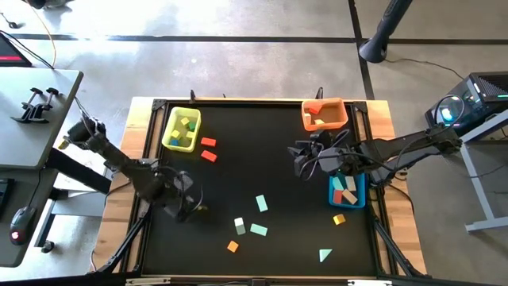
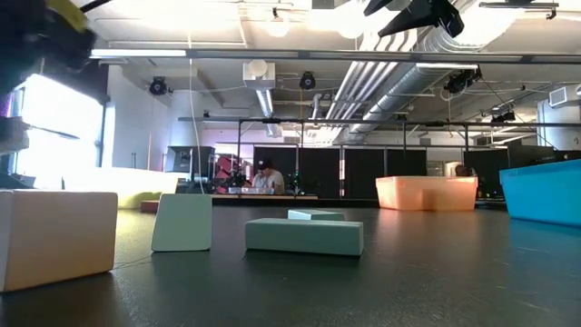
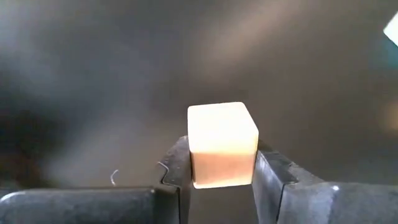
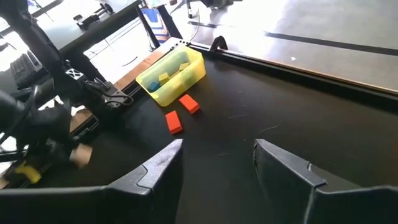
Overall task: Sort blocks by size
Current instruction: Put the pink square block into the yellow bin, then put the yellow triangle block into the orange bin, then put the blue rectangle block into the blue bin
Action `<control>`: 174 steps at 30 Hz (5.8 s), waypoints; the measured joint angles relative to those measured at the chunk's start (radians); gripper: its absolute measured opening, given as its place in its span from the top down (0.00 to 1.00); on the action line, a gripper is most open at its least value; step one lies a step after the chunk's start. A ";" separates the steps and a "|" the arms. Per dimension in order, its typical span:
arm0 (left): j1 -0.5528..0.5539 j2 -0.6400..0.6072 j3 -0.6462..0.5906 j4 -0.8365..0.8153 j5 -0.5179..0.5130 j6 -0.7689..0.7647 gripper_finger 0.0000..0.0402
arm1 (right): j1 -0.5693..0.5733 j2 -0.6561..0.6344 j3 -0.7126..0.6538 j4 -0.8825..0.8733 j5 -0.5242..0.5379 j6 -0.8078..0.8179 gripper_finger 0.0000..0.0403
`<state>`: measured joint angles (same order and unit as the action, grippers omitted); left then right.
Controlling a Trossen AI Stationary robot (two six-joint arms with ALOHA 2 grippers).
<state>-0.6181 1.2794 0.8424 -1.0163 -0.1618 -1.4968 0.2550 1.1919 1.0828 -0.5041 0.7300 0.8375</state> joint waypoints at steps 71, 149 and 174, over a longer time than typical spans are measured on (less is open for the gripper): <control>1.277 -0.075 0.064 0.393 0.188 1.447 0.45 | 0.327 0.515 -0.017 -0.646 -0.982 0.912 0.47; 1.250 -0.076 0.064 0.466 0.205 1.233 0.45 | -1.197 0.276 -0.215 -0.031 -0.559 -0.444 0.77; 1.243 -0.076 0.064 0.591 0.203 1.309 0.45 | -0.782 0.030 -0.213 0.122 -0.647 -0.206 0.55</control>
<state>0.6251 1.2034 0.9066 -0.4253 0.0410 -0.1874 -0.5272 1.2215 0.8696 -0.3824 0.0833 0.6315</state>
